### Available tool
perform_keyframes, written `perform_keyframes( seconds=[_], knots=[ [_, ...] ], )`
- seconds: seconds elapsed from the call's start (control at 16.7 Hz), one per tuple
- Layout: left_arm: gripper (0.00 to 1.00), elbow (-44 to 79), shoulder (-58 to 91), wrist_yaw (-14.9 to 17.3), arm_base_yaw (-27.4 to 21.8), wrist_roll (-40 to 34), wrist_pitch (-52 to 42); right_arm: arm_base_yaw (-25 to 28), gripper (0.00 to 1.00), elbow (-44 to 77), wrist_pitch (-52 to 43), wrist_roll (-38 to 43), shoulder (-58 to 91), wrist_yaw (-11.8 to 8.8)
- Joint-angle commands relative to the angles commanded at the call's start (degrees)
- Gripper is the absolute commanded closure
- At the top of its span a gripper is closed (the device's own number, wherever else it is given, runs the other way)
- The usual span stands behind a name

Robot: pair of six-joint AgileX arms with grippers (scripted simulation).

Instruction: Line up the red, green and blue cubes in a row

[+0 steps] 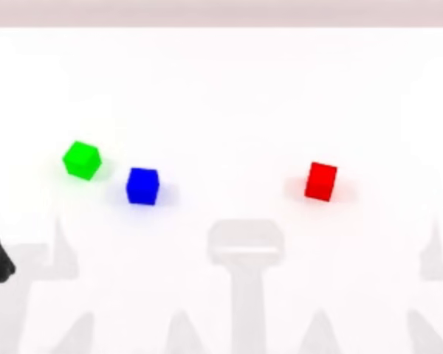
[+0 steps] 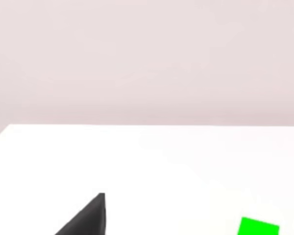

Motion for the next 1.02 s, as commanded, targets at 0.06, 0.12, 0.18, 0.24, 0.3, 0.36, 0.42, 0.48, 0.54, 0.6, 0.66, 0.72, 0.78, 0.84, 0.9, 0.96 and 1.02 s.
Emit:
perform_keyframes(
  seconds=[0.06,0.12,0.18,0.24,0.3,0.36,0.42,0.48,0.54,0.6,0.66,0.72,0.78,0.84,0.9,0.96,1.02],
  knots=[
    [0.0,0.0,0.0,0.0,0.0,0.0,0.0,0.0,0.0,0.0,0.0,0.0,0.0,0.0],
    [0.0,0.0,0.0,0.0,0.0,0.0,0.0,0.0,0.0,0.0,0.0,0.0,0.0,0.0],
    [0.0,0.0,0.0,0.0,0.0,0.0,0.0,0.2,0.0,0.6,-0.4,-0.3,0.6,0.0],
    [0.0,0.0,0.0,0.0,0.0,0.0,0.0,0.6,0.0,1.7,-1.2,-0.8,1.7,-0.1],
    [0.0,0.0,0.0,0.0,0.0,0.0,0.0,1.1,0.0,3.5,-2.5,-1.7,3.5,-0.2],
    [0.0,0.0,0.0,0.0,0.0,0.0,0.0,1.7,0.0,5.8,-4.1,-2.7,5.9,-0.2],
    [0.0,0.0,0.0,0.0,0.0,0.0,0.0,2.5,0.0,8.8,-6.0,-4.0,8.9,-0.2],
    [0.0,0.0,0.0,0.0,0.0,0.0,0.0,3.3,0.0,12.2,-8.3,-5.5,12.5,-0.2],
    [0.0,0.0,0.0,0.0,0.0,0.0,0.0,4.2,0.0,16.2,-10.8,-7.2,16.7,-0.2],
    [0.0,0.0,0.0,0.0,0.0,0.0,0.0,5.1,0.0,20.6,-13.6,-9.0,21.4,-0.2],
    [0.0,0.0,0.0,0.0,0.0,0.0,0.0,6.2,0.0,25.3,-16.7,-10.9,26.8,-0.1],
    [0.0,0.0,0.0,0.0,0.0,0.0,0.0,7.2,0.0,30.3,-19.9,-13.0,32.6,-0.1],
    [0.0,0.0,0.0,0.0,0.0,0.0,0.0,8.4,0.0,35.6,-23.4,-15.1,38.8,-0.1],
    [0.0,0.0,0.0,0.0,0.0,0.0,0.0,9.5,0.0,40.9,-26.9,-17.3,45.3,0.0],
    [0.0,0.0,0.0,0.0,0.0,0.0,0.0,10.7,0.0,46.4,-30.6,-19.6,52.1,0.0],
    [0.0,0.0,0.0,0.0,0.0,0.0,0.0,11.9,0.0,51.9,-34.3,-21.8,58.9,0.0],
    [0.0,0.0,0.0,0.0,0.0,0.0,0.0,13.1,0.0,57.4,-38.0,-24.1,65.8,0.0]
  ],
)
